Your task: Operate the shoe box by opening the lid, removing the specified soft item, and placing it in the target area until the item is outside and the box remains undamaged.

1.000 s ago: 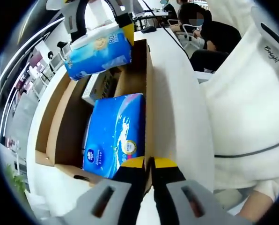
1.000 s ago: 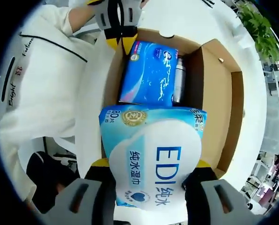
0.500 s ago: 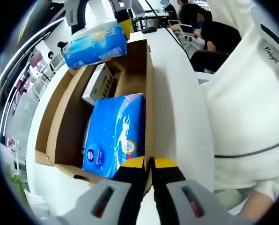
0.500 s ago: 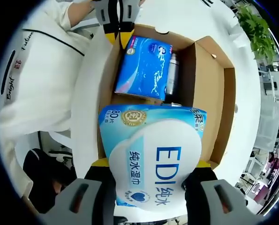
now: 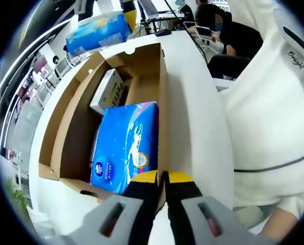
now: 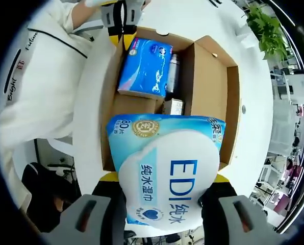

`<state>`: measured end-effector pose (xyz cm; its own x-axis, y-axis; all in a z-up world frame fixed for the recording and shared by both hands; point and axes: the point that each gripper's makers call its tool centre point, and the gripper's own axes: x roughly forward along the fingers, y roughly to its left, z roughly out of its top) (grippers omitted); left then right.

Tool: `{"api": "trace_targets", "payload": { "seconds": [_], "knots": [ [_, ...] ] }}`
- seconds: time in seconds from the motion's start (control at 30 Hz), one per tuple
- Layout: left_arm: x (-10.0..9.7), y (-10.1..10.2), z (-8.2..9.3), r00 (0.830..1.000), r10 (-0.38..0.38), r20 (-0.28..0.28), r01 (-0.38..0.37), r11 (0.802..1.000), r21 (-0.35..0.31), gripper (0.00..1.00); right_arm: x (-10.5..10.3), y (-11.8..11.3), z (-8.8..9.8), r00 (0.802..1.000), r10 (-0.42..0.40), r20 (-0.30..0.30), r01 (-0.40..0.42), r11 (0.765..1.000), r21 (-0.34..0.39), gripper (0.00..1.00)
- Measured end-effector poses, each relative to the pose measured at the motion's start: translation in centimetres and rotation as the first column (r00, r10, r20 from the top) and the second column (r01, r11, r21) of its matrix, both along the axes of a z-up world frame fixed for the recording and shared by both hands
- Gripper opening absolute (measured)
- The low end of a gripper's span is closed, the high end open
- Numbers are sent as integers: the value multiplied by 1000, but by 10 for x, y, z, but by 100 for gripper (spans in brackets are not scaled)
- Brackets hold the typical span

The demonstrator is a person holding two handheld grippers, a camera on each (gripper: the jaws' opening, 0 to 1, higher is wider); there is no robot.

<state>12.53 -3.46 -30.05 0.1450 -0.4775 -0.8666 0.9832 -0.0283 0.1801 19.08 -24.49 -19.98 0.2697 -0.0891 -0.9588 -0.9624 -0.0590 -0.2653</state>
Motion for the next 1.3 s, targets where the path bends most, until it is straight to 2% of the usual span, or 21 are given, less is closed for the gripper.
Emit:
{"api": "trace_targets", "payload": {
  "seconds": [0.23, 0.37, 0.43, 0.5, 0.57, 0.73, 0.83, 1.03, 1.17, 1.27, 1.3],
  "knots": [
    [0, 0, 0, 1000, 1, -8, -1, 1000, -1, 4, 2, -13, -9, 1000, -4, -7, 4, 1000, -11, 57],
    [0, 0, 0, 1000, 1, -3, -1, 1000, -2, 4, 9, -24, -7, 1000, -8, 16, 8, 1000, -25, 57],
    [0, 0, 0, 1000, 2, -4, -2, 1000, -2, 4, 8, -29, -8, 1000, -9, 6, 9, 1000, -29, 57],
    [0, 0, 0, 1000, 2, -3, -2, 1000, -1, 4, 5, -36, -12, 998, -55, -24, 54, 998, -27, 57],
    [0, 0, 0, 1000, 1, -2, -1, 1000, -1, 4, 5, -40, -15, 999, -45, -28, 45, 999, -25, 57],
    [0, 0, 0, 1000, 3, -4, -3, 1000, 1, 4, 7, -53, -17, 995, -93, -34, 93, 996, -3, 57],
    [0, 0, 0, 1000, 4, -6, -4, 1000, 1, 4, 4, -62, -19, 993, -109, -43, 108, 994, -21, 57],
    [0, 0, 0, 1000, 5, -6, -5, 1000, 0, 4, 2, -76, -24, 995, -89, -41, 87, 995, -39, 57],
    [0, 1, 0, 1000, 2, 2, -2, 1000, -5, 4, 2, -89, -27, 992, -117, -43, 116, 993, -30, 57],
    [0, 1, 0, 1000, 2, 7, -2, 1000, -9, 5, -1, -99, -32, 992, -118, -54, 116, 992, -41, 57],
    [0, 0, 0, 1000, 2, 7, -2, 1000, -11, 5, -5, -104, -34, 992, -101, -77, 97, 994, -60, 57]
  ]
}}
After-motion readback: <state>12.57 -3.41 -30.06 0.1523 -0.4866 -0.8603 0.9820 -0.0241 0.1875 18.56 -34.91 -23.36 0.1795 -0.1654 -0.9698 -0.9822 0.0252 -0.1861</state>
